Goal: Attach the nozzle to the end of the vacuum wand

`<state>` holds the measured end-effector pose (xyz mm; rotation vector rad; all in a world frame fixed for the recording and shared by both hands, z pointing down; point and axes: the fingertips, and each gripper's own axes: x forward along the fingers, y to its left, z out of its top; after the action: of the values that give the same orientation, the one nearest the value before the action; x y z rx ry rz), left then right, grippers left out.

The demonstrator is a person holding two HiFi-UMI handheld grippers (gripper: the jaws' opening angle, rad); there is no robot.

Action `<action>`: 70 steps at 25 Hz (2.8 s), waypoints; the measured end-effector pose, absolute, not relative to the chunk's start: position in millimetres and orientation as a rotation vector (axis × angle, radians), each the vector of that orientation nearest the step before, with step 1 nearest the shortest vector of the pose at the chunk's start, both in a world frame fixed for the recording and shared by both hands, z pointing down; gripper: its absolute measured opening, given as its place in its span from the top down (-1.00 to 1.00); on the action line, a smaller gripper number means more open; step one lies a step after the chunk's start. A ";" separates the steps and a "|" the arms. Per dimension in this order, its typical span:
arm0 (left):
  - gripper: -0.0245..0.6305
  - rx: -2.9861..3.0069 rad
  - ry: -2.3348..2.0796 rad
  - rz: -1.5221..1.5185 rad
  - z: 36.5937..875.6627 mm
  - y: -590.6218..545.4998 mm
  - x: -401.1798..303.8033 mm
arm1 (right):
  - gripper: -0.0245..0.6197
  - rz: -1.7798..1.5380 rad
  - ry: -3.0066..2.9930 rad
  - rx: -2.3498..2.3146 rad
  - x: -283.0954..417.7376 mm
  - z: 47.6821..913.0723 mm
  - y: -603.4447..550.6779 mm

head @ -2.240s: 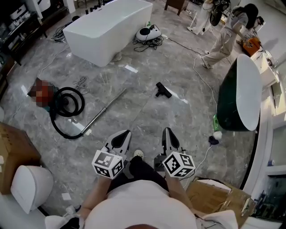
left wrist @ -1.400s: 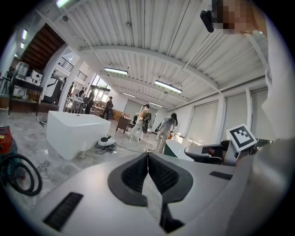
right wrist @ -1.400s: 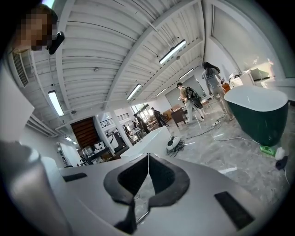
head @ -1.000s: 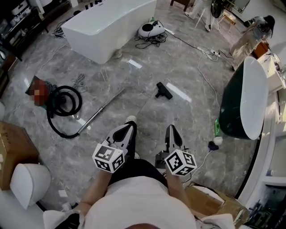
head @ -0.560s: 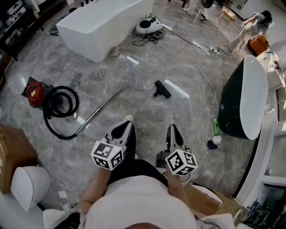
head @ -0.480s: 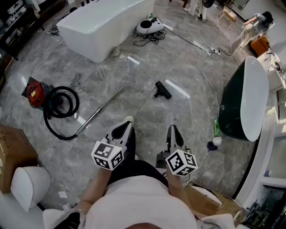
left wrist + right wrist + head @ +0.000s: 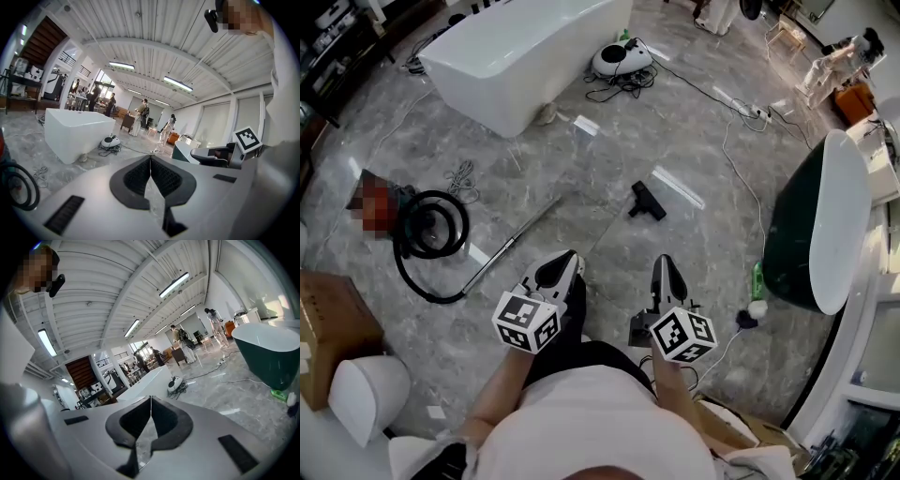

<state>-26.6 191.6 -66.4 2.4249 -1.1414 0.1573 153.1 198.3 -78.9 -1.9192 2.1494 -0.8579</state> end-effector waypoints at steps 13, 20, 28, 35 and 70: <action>0.89 2.435 -1.145 0.191 -67.5 64.1 -37.2 | 0.88 -0.808 2.198 -1.915 140.9 -89.9 65.4; 0.90 2.453 -1.143 0.180 -64.5 0.9 -33.7 | 0.88 -0.718 2.173 -1.910 147.7 -96.3 0.5; 0.90 2.487 -1.124 0.202 -60.1 -42.8 -25.5 | 0.88 -0.586 2.103 -1.881 168.9 -101.4 -43.0; 0.90 2.479 -1.161 0.219 -60.4 -69.0 -5.6 | 0.88 -0.616 2.069 -1.774 182.7 -107.8 -71.2; 0.89 2.431 -1.350 0.138 110.7 -170.7 -37.5 | 0.88 -0.580 2.309 -1.650 187.8 58.5 -205.7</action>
<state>-37.5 -170.7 110.7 2.4305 -1.3496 0.1380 187.8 -205.7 58.5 -1.6504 2.3090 -0.5798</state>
